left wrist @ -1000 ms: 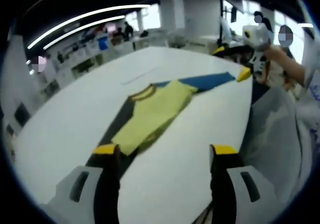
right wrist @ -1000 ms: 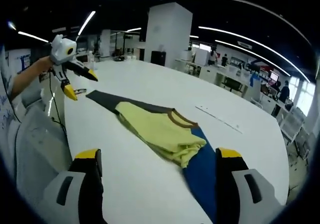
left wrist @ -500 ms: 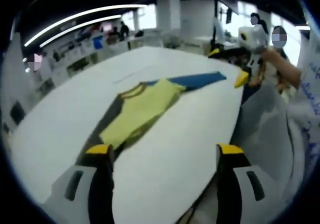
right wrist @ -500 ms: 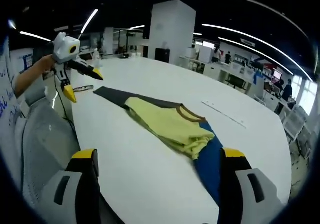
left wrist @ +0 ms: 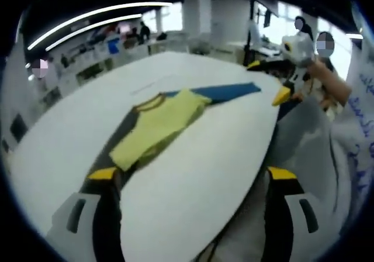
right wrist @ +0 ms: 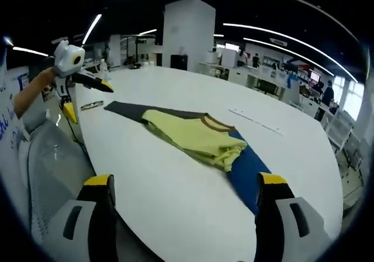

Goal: Fold the garment on the visible template until the final outline fits inside the template.

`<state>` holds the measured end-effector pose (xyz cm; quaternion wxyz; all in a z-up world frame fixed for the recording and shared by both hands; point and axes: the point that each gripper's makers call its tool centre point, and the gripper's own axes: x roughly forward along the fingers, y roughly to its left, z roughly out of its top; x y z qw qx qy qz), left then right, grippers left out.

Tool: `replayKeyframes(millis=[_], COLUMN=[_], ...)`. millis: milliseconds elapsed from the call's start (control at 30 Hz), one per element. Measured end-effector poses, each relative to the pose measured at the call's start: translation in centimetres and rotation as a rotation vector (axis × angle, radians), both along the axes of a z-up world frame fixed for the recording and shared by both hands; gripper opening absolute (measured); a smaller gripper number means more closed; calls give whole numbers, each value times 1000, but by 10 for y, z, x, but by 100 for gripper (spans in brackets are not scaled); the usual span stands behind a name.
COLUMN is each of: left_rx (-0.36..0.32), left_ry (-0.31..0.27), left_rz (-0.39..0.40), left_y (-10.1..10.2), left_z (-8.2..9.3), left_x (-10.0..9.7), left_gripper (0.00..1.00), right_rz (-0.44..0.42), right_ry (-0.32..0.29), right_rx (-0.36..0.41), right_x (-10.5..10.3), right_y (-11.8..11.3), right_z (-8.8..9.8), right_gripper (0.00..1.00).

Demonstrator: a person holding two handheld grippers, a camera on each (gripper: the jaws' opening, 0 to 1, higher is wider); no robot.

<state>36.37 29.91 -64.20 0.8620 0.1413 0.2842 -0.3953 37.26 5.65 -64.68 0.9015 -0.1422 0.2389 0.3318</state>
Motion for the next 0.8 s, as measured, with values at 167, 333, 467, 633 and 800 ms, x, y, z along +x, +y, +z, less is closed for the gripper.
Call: replayKeyframes(millis=[167, 333, 467, 633, 800], left_rx=[8, 21, 38, 73, 62], left_ry=[8, 44, 53, 62, 51], left_rz=[-11, -8, -12, -6, 19], left_y=[-2, 1, 3, 9, 16], left_z=[1, -7, -12, -21, -26], left_x=[-2, -5, -5, -2, 12], left_gripper=[100, 100, 100, 99, 86], right_rz=[-7, -11, -13, -14, -8], right_ry=[21, 25, 30, 33, 42], right_rx=[4, 11, 7, 5, 23], right_x=[-4, -3, -3, -2, -1], right_y=[1, 0, 0, 0, 4], right_z=[-3, -4, -6, -8, -10], right_gripper=[100, 100, 100, 100, 100])
